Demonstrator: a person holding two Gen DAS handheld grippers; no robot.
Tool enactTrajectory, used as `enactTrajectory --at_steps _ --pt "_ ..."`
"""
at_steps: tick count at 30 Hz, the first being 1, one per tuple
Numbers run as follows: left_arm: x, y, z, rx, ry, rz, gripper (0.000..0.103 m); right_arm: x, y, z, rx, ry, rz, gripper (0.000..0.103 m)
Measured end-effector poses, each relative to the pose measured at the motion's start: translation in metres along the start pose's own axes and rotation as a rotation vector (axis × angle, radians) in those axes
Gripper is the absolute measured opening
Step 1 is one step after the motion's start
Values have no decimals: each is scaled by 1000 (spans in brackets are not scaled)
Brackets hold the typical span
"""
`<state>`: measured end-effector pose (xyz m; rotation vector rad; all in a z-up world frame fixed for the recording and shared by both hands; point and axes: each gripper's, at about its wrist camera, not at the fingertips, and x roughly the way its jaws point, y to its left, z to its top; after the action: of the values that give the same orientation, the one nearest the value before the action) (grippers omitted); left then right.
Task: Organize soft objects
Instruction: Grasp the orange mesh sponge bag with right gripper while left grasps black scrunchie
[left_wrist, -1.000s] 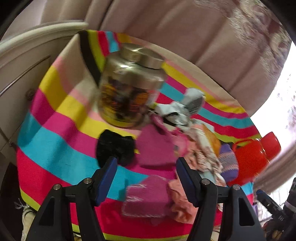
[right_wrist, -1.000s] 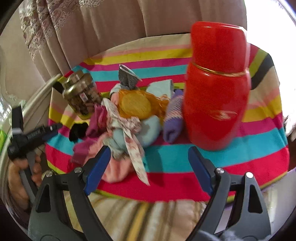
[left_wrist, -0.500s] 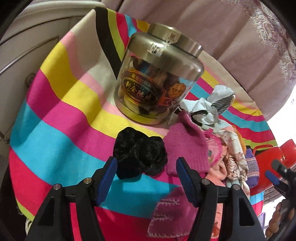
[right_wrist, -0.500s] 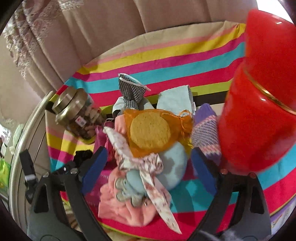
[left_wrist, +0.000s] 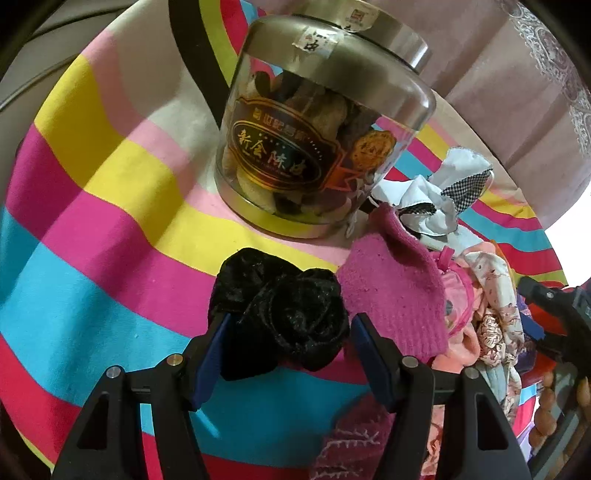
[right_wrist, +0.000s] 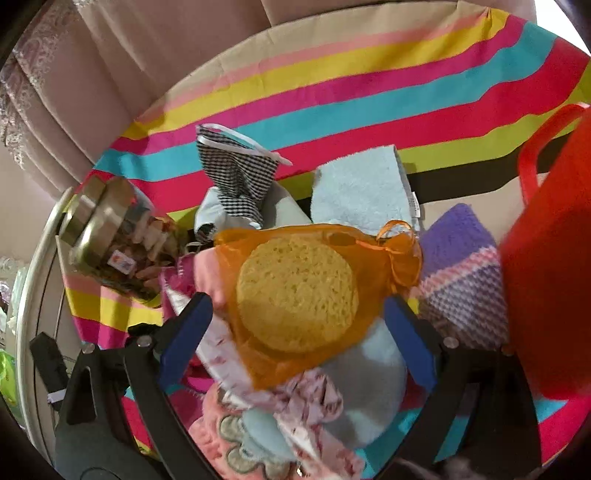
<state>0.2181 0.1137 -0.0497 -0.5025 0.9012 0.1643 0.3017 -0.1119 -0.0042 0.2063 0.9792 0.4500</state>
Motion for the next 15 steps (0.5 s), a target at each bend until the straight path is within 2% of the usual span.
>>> enactTrajectory --at_steps 6,8,15 --pt "2 -2 0 16 -6 11 47 20 -3 5 -1 28 4 95" --pt "6 -3 0 19 2 1 36 26 -3 5 -5 38 8 95" --pt "9 -4 0 19 3 -8 32 33 -3 3 -32 37 10 95"
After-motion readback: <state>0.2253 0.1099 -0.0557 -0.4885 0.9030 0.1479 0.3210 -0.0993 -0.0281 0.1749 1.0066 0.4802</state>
